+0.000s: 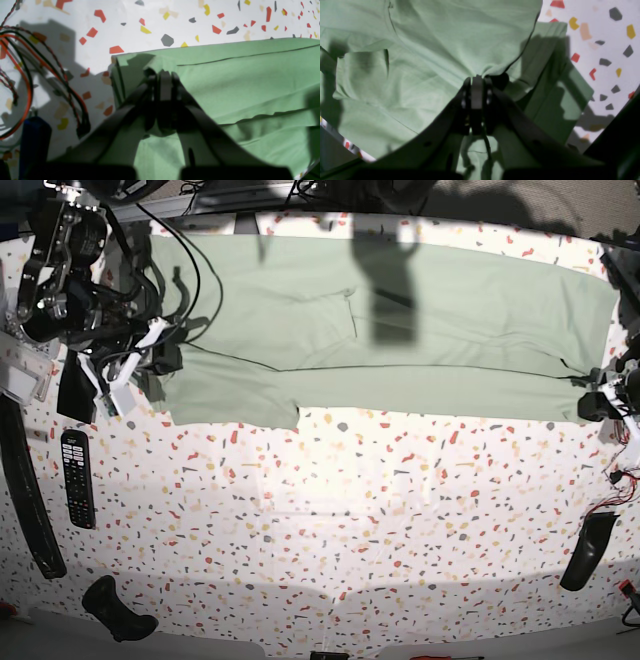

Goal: Fold the T-shirt properly
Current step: 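Lower the held hem onto the collar edge with both grippers, then hold the folded edge with both grippers and smooth it flat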

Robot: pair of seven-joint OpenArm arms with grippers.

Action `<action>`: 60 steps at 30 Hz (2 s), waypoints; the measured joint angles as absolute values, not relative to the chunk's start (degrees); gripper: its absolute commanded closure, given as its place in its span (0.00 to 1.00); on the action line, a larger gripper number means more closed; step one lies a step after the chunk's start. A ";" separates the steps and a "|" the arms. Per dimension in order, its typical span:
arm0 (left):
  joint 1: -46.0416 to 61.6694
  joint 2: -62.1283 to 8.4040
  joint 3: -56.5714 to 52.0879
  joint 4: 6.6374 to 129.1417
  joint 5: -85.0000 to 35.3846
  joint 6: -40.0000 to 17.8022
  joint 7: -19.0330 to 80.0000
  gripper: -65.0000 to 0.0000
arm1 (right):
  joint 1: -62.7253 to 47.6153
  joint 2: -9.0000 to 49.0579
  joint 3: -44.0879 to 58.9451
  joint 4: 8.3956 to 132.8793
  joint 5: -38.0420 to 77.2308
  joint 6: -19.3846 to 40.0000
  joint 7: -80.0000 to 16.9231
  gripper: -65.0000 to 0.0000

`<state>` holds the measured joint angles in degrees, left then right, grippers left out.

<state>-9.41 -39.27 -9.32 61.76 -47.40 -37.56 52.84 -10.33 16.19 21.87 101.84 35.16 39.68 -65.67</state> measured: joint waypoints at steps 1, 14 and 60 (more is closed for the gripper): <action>-9.41 -39.44 -9.32 61.78 -47.42 -37.56 53.23 1.00 | -10.33 16.19 21.87 102.10 35.18 39.68 -65.67 1.00; -9.02 -39.70 -9.32 64.14 -48.69 -37.56 56.84 1.00 | -10.35 16.19 21.87 102.98 35.18 39.66 -65.69 1.00; -6.22 -39.70 -9.32 64.14 -51.75 -37.56 56.16 0.70 | 18.39 14.90 21.91 65.63 32.16 39.64 -65.41 0.57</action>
<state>-6.22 -39.70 -9.32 64.14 -51.75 -37.56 56.16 18.39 14.90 21.91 65.63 32.16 39.64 -65.41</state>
